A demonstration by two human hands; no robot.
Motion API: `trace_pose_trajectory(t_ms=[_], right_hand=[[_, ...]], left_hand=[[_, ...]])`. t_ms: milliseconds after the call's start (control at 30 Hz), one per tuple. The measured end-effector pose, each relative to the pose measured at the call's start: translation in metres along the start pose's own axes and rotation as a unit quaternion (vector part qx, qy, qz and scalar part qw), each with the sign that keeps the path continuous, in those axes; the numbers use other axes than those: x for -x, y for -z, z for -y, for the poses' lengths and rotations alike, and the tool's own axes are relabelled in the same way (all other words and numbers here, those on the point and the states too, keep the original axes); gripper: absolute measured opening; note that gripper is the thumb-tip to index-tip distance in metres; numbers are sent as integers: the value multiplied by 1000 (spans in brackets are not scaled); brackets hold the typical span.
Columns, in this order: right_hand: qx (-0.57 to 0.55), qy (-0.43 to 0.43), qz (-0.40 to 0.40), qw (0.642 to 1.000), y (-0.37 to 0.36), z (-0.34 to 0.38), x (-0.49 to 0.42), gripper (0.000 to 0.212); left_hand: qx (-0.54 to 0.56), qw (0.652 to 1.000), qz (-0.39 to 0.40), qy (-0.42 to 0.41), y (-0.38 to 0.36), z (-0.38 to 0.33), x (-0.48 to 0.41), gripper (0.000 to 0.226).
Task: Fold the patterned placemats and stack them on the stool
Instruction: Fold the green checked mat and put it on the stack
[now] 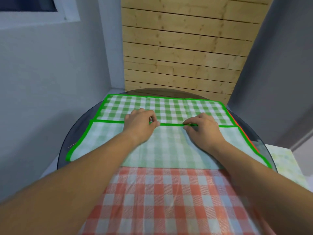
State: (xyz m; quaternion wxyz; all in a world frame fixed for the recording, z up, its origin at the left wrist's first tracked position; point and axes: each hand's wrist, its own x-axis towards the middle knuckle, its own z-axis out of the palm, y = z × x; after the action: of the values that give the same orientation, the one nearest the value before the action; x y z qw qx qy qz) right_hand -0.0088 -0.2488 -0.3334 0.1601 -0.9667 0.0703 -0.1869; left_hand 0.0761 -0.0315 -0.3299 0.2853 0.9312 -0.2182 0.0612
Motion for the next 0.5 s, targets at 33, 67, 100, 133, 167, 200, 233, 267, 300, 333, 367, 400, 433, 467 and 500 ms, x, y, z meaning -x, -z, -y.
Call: trace_pose_trajectory(t_ms=[33, 67, 100, 133, 167, 200, 233, 267, 300, 333, 367, 400, 433, 467, 500], right_hand=[[2, 2, 0, 1000, 0, 0, 0, 18], [3, 3, 0, 1000, 0, 0, 0, 19], [3, 5, 0, 1000, 1, 0, 0, 19], [3, 5, 0, 1000, 1, 0, 0, 20], [4, 3, 1, 1000, 1, 1, 0, 20], [5, 1, 2, 1000, 1, 1, 1, 21], [7, 0, 4, 1000, 1, 2, 1, 21], [9, 0, 5, 1000, 1, 2, 1, 21], [11, 1, 7, 1000, 2, 2, 1, 21], [12, 1, 11, 1000, 2, 2, 1, 21], [14, 4, 17, 1000, 4, 2, 2, 22], [19, 6, 24, 1000, 5, 3, 1, 22], [23, 7, 33, 999, 6, 3, 0, 22], [23, 4, 43, 999, 8, 3, -3, 23], [14, -3, 52, 999, 10, 2, -7, 23]], left_hand=[[2, 1000, 5, 2, 1, -1, 0, 18], [4, 1000, 7, 4, 1, -1, -1, 18], [6, 1000, 7, 5, 1, -1, -1, 18], [9, 1000, 6, 6, 2, -1, 0, 18], [12, 1000, 5, 6, 2, -1, 0, 19], [15, 1000, 5, 6, 2, -1, 0, 19], [18, 1000, 5, 7, 2, -1, 0, 19], [19, 1000, 5, 7, 2, -1, 1, 19], [17, 1000, 6, 8, 2, -1, 0, 19], [13, 1000, 7, 9, 2, -2, 0, 19], [5, 1000, 8, 11, 2, -3, -1, 18], [-3, 1000, 10, 15, 2, -4, -1, 18], [-10, 1000, 12, 20, 2, -6, -2, 18], [-15, 999, 13, 26, 1, -8, -2, 18], [-19, 999, 12, 31, -1, -9, -2, 18]])
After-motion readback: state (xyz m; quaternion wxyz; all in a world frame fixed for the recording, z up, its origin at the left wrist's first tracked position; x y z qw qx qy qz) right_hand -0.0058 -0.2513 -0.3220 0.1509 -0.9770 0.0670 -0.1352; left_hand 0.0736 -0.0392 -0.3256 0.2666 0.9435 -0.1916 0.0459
